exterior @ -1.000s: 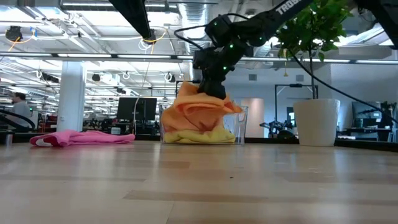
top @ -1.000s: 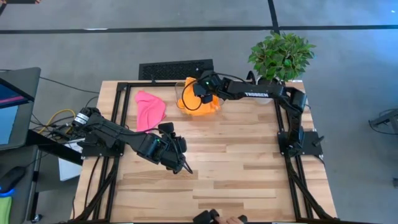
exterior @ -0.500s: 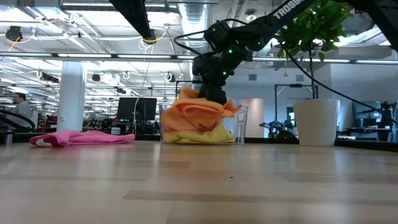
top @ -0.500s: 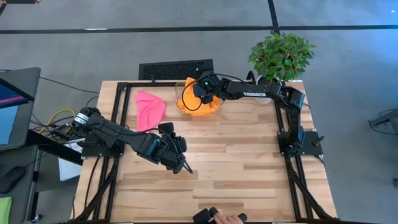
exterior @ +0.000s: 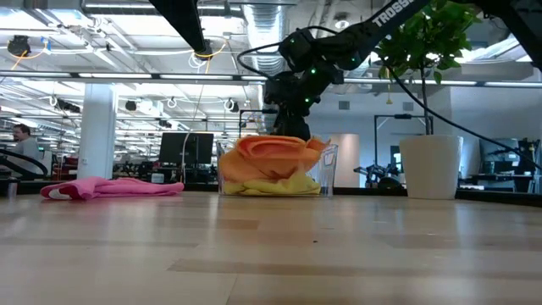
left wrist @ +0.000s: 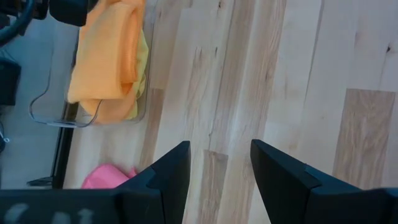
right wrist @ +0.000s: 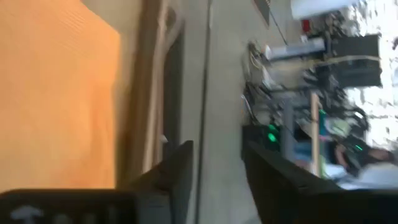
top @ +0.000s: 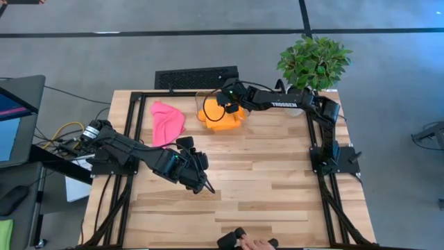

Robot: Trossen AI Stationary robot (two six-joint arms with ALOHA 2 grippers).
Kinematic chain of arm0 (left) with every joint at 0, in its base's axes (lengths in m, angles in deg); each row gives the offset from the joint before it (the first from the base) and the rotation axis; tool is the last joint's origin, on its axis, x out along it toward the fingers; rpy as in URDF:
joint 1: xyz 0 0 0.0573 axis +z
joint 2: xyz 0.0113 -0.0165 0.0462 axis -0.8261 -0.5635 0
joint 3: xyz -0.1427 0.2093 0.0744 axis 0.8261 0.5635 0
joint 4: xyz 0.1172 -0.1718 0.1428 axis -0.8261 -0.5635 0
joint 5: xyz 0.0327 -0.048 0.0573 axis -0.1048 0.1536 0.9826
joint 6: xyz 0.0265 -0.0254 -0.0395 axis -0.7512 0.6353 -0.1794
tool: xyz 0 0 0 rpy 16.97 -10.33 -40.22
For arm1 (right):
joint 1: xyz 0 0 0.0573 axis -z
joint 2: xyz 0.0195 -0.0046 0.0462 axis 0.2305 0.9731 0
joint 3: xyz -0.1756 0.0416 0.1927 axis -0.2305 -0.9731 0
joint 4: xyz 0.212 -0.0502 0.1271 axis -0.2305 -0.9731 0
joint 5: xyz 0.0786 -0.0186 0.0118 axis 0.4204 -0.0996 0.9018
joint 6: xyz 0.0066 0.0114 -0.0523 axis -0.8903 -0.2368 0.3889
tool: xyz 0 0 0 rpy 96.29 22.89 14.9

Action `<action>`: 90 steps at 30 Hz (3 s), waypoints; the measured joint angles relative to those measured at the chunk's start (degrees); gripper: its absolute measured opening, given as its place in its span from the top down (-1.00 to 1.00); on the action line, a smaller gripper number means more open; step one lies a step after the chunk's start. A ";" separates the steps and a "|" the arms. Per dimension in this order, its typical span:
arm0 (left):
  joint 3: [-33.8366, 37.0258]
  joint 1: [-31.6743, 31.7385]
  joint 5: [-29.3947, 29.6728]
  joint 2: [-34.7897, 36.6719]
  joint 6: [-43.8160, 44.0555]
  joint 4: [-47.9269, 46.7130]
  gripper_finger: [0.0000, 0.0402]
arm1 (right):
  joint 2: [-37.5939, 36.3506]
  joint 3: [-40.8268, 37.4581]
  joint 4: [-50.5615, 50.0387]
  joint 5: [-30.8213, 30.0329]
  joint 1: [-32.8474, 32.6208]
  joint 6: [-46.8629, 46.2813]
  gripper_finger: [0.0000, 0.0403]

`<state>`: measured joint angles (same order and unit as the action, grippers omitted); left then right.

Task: Fold microfiber towels
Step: Put the folded orange towel into the transparent bin, then fold the pink towel

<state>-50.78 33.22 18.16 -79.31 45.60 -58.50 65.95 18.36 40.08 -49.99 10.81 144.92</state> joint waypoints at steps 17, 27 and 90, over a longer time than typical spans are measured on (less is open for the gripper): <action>0.00 0.02 0.00 0.00 0.00 -0.20 0.19 | -1.95 0.00 -15.79 28.50 -1.92 -15.44 -0.06; 0.02 0.02 0.00 0.00 -0.31 -0.19 0.19 | -1.90 0.00 -15.58 29.97 2.79 -15.86 0.09; 30.26 2.89 -4.86 1.01 49.47 -11.64 0.19 | -27.45 -0.09 -43.89 27.24 -35.70 -34.80 0.33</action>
<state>-20.52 36.12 13.30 -78.30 95.06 -70.14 38.50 18.28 -3.81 -22.75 -24.88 110.11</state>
